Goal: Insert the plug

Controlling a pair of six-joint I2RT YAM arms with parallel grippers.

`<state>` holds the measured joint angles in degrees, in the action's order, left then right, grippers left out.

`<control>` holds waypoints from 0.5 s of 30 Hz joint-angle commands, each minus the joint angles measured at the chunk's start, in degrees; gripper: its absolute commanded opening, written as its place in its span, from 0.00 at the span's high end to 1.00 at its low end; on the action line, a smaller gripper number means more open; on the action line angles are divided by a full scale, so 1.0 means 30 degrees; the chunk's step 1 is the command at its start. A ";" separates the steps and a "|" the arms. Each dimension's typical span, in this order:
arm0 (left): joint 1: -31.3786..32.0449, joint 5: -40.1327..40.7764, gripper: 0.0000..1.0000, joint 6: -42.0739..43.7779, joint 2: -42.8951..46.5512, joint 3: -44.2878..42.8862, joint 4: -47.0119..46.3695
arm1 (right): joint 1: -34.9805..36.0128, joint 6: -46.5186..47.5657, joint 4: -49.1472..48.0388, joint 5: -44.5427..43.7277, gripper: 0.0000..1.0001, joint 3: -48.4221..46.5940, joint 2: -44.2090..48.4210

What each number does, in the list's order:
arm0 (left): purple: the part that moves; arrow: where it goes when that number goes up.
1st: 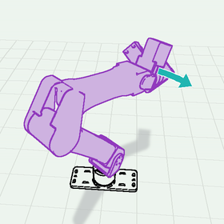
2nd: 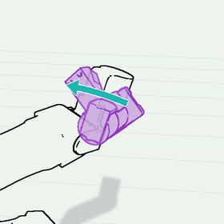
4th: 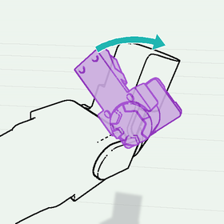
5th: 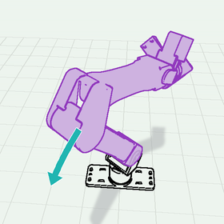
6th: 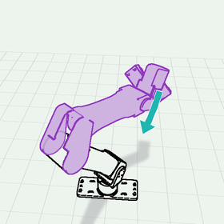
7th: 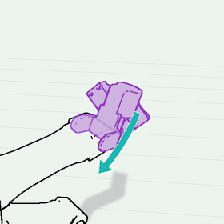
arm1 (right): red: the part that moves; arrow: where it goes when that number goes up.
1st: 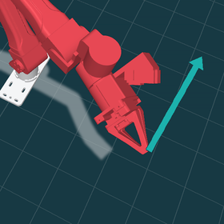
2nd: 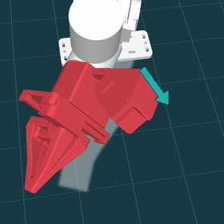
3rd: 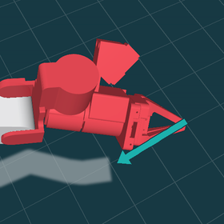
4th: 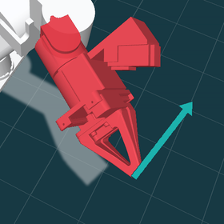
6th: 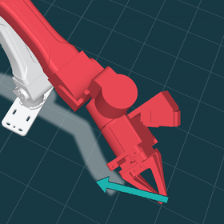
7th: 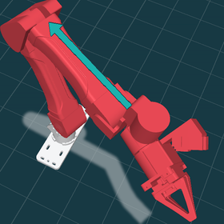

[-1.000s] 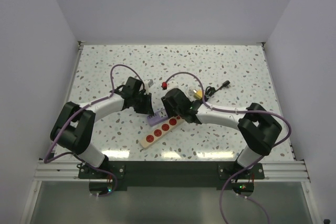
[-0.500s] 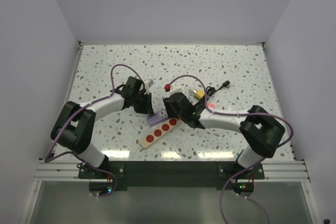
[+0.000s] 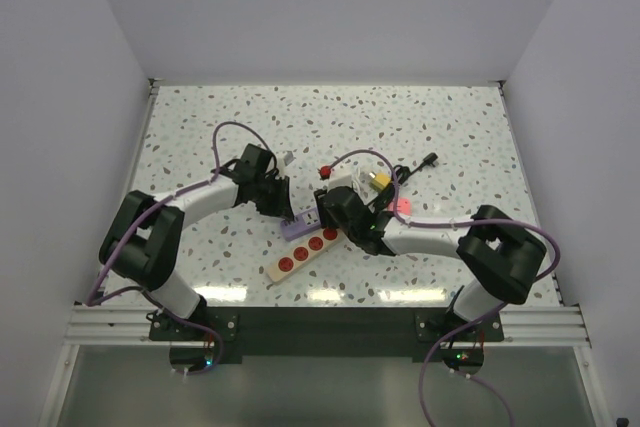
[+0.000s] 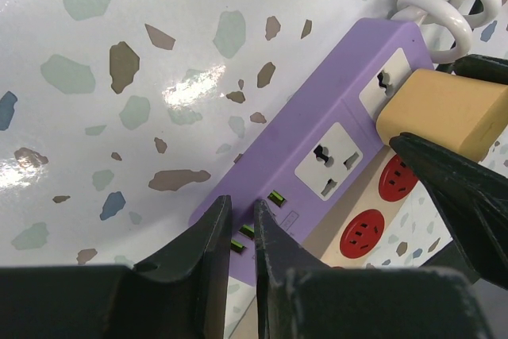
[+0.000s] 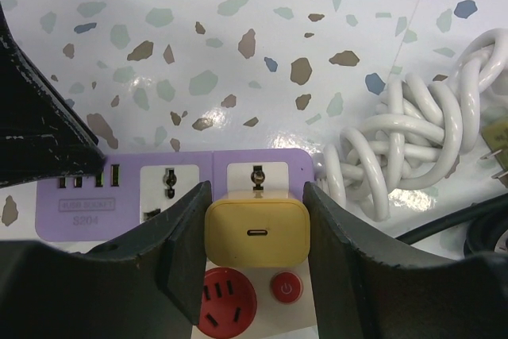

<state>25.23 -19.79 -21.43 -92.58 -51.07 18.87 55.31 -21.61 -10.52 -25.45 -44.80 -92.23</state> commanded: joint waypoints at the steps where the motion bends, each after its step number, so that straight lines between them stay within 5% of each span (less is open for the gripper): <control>1: 0.0056 0.1294 0.80 0.0376 -0.1221 0.0149 0.1208 | 0.0782 -0.1470 0.4856 0.1540 1.00 0.1952 -0.1279; 15: 0.0056 0.1295 0.80 0.0288 -0.1573 -0.0203 0.1267 | 0.1837 -0.1879 0.4591 0.1600 1.00 0.2422 -0.2188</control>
<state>25.15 -20.10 -21.41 -93.62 -52.47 20.53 57.01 -22.28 -14.90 -29.21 -43.05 -93.82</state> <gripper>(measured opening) 0.200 0.492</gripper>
